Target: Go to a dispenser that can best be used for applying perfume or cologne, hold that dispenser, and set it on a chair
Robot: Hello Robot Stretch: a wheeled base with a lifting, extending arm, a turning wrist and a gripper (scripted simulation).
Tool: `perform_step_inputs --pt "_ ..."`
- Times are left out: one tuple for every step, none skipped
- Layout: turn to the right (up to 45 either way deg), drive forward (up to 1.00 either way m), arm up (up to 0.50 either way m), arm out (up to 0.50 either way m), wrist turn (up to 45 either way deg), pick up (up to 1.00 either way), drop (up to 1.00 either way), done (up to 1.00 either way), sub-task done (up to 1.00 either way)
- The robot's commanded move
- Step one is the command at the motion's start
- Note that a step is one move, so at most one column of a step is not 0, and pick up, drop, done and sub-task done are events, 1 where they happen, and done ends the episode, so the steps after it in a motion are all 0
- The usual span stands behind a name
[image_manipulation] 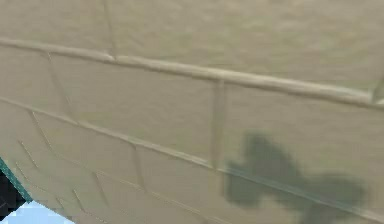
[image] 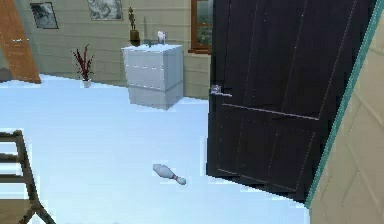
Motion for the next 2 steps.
perform_step_inputs --pt "0.0 0.3 0.0 0.0 0.0 0.0 0.0 0.0 0.0" --pt "18.0 0.0 0.0 0.0 0.0 0.0 0.0 0.0 0.0"
